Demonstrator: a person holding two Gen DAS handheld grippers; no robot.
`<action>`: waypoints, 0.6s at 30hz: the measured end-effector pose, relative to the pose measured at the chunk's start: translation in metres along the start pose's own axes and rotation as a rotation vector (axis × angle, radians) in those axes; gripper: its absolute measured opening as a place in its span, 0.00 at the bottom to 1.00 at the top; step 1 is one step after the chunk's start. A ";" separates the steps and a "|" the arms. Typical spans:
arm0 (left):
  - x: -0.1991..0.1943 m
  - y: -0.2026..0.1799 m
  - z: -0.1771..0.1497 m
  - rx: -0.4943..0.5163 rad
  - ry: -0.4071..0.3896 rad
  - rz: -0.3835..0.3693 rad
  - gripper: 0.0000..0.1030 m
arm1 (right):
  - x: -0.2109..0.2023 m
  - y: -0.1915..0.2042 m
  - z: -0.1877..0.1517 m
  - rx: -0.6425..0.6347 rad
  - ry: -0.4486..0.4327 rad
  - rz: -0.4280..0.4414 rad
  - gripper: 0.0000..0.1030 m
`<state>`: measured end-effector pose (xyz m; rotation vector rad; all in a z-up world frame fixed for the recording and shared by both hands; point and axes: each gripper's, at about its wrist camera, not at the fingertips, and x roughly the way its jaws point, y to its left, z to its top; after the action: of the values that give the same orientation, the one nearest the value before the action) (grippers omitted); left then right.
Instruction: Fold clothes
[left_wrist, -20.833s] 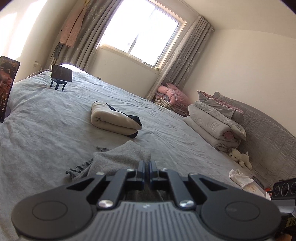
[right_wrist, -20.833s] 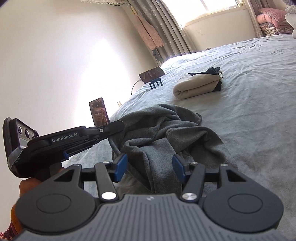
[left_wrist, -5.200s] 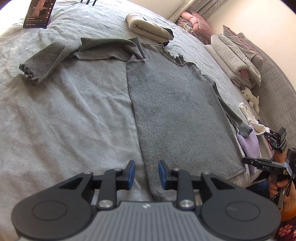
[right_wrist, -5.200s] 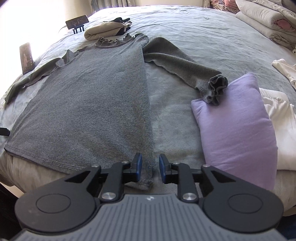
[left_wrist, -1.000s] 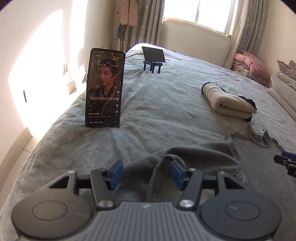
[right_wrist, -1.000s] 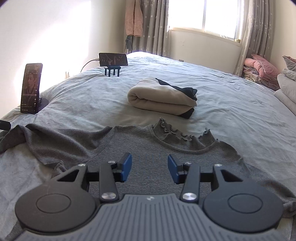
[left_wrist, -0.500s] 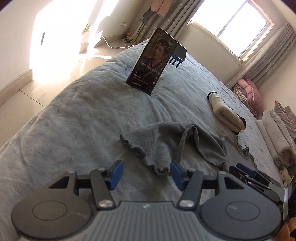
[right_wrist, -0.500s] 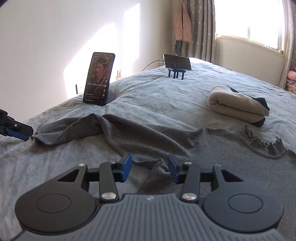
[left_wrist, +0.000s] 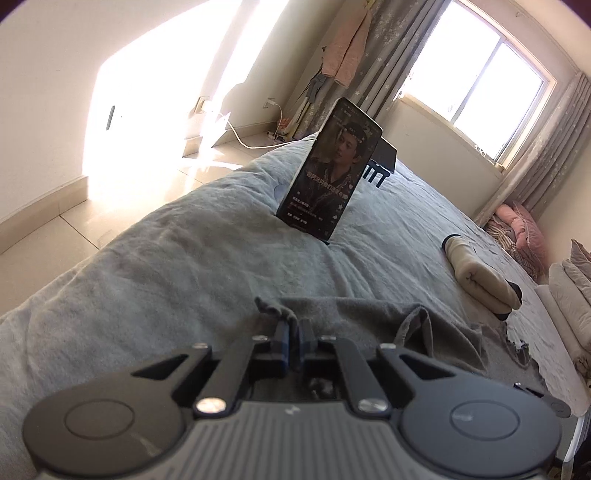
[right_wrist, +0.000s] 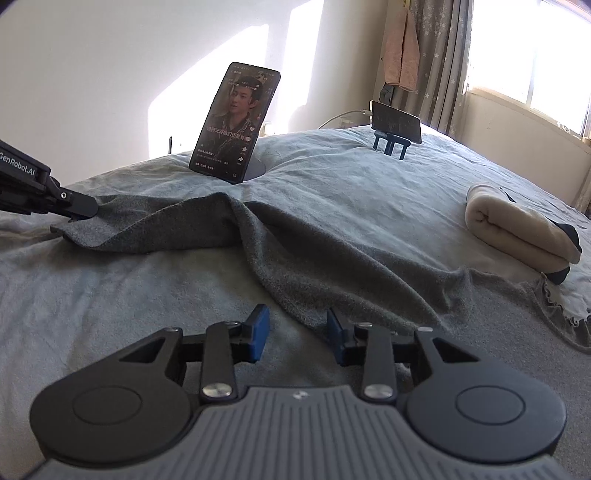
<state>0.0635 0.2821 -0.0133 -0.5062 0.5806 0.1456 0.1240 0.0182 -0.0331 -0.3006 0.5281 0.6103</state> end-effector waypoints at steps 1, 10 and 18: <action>-0.002 0.001 0.007 0.011 -0.017 0.006 0.04 | 0.000 -0.002 0.000 0.008 -0.001 -0.001 0.22; 0.014 0.012 0.066 0.068 -0.095 0.078 0.03 | -0.002 -0.018 0.001 0.086 0.000 0.051 0.01; 0.010 0.029 0.058 -0.049 -0.005 0.037 0.50 | -0.008 -0.009 0.009 0.066 -0.003 0.107 0.17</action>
<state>0.0922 0.3365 0.0108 -0.5429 0.5833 0.1969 0.1274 0.0111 -0.0203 -0.2102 0.5623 0.6957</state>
